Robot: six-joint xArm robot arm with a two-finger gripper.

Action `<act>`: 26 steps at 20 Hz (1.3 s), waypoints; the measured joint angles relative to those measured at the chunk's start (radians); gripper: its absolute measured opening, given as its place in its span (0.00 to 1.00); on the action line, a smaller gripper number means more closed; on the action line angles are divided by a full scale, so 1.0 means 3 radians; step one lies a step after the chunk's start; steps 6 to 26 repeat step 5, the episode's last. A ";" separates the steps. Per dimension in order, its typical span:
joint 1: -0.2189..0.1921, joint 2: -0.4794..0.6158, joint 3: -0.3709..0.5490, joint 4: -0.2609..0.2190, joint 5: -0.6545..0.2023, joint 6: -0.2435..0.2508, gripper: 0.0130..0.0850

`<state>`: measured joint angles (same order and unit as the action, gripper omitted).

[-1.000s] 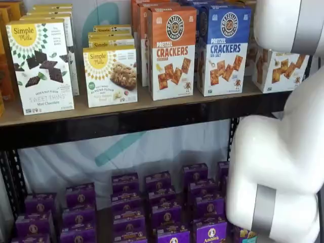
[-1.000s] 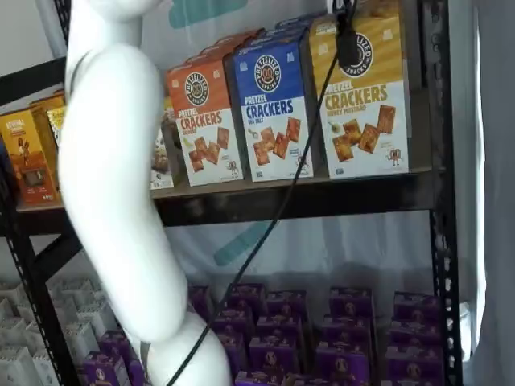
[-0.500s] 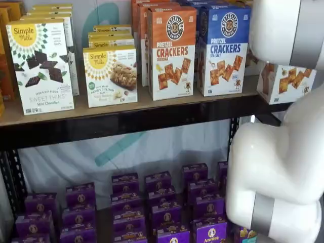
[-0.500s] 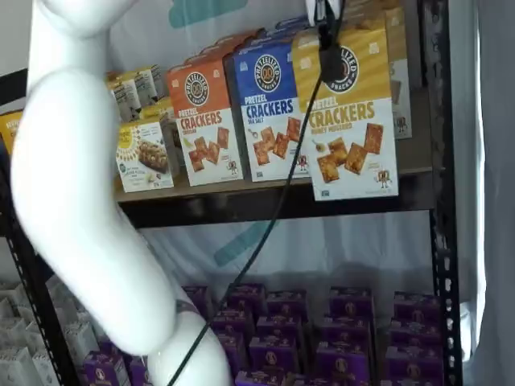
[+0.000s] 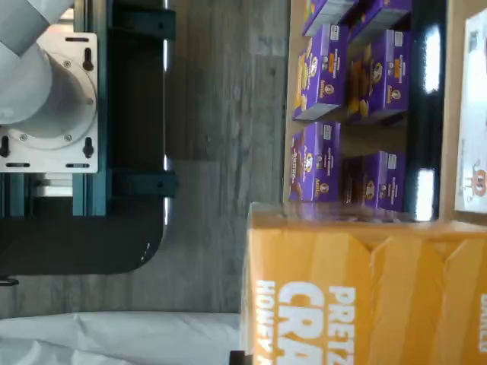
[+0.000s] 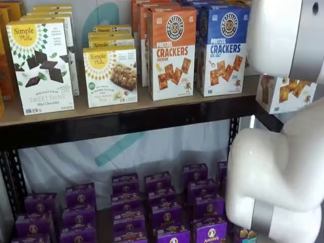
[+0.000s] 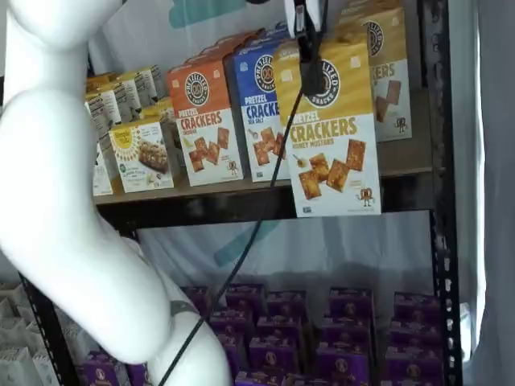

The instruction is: Retrieve the yellow and white box located on the top shelf, the sixth one from the left

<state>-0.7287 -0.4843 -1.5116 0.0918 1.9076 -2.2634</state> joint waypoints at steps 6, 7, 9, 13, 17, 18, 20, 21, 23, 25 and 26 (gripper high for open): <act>0.0010 -0.0069 0.0070 0.0001 0.0018 0.0012 0.67; 0.0010 -0.0069 0.0070 0.0001 0.0018 0.0012 0.67; 0.0010 -0.0069 0.0070 0.0001 0.0018 0.0012 0.67; 0.0010 -0.0069 0.0070 0.0001 0.0018 0.0012 0.67; 0.0010 -0.0069 0.0070 0.0001 0.0018 0.0012 0.67; 0.0010 -0.0069 0.0070 0.0001 0.0018 0.0012 0.67; 0.0010 -0.0069 0.0070 0.0001 0.0018 0.0012 0.67; 0.0010 -0.0069 0.0070 0.0001 0.0018 0.0012 0.67; 0.0010 -0.0069 0.0070 0.0001 0.0018 0.0012 0.67; 0.0010 -0.0069 0.0070 0.0001 0.0018 0.0012 0.67; 0.0010 -0.0069 0.0070 0.0001 0.0018 0.0012 0.67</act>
